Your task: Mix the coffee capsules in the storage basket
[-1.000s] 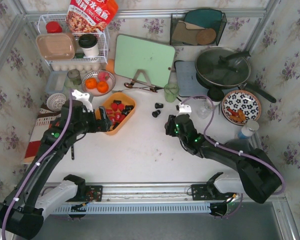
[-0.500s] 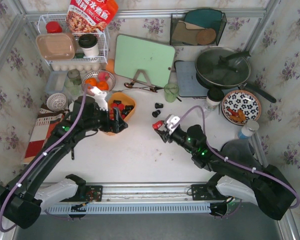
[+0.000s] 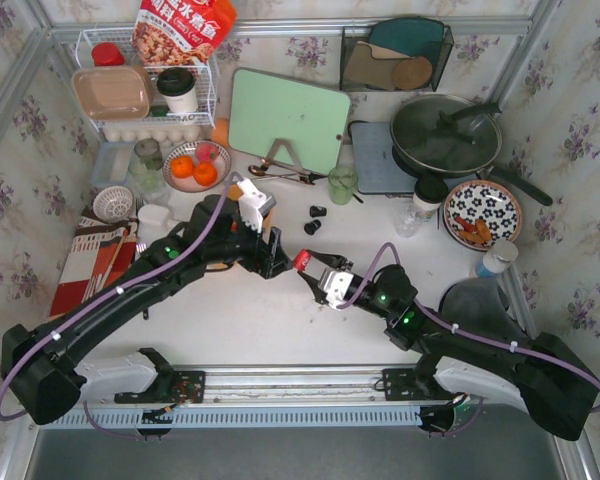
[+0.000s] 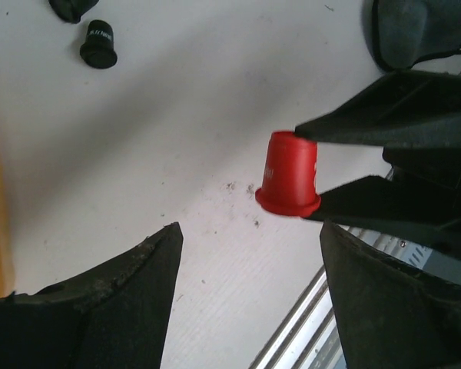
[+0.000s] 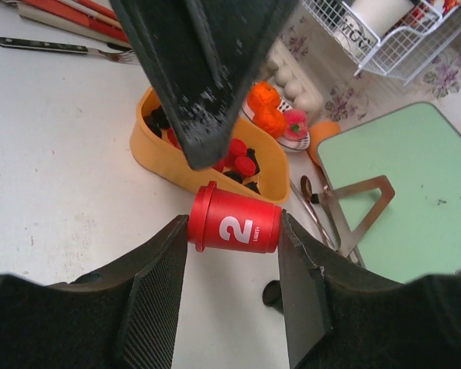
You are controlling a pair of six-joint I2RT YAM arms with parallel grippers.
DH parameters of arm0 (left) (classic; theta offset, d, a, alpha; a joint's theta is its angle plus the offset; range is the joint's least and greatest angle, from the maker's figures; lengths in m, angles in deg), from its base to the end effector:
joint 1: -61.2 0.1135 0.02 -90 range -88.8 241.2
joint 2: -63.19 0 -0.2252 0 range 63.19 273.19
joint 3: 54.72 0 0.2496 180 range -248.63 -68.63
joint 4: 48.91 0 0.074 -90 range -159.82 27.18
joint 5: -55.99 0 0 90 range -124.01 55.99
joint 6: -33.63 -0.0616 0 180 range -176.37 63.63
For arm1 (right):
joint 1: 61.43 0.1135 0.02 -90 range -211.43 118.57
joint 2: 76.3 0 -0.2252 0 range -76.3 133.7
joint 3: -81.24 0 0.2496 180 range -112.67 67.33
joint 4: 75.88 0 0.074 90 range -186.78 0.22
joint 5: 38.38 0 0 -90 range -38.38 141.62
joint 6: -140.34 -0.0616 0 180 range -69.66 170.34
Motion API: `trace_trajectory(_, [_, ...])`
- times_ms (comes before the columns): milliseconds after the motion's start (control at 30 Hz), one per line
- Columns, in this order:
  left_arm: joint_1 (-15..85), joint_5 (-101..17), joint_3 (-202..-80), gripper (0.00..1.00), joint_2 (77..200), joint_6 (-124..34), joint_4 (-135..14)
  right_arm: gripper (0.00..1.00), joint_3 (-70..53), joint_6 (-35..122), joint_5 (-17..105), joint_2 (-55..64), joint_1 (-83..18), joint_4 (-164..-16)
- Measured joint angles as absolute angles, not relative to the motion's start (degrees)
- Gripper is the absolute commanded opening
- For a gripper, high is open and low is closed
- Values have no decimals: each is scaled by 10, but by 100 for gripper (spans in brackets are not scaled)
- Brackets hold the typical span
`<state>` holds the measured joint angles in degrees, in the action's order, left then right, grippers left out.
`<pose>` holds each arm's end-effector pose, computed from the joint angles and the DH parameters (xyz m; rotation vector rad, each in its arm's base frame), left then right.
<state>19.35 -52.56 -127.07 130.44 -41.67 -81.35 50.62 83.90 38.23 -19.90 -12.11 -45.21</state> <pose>0.2097 -0.2142 0.2826 0.7110 2.0359 -0.9274 0.1545 0.2016 0.2039 -1.1276 0.9897 0.3953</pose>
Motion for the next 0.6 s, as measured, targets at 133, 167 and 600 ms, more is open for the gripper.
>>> trace_trajectory(133, [172,-517,-1279,69,1324,-416,-794,35,507,856,385,-202,-111,-455])
trace_trajectory(167, [167,-516,-1282,69,1329,-416,-790,35,508,860,386,-203,-108,-456])
trace_trajectory(600, [120,-505,-1305,50,1380,-417,-760,35,516,872,395,-221,-98,-460])
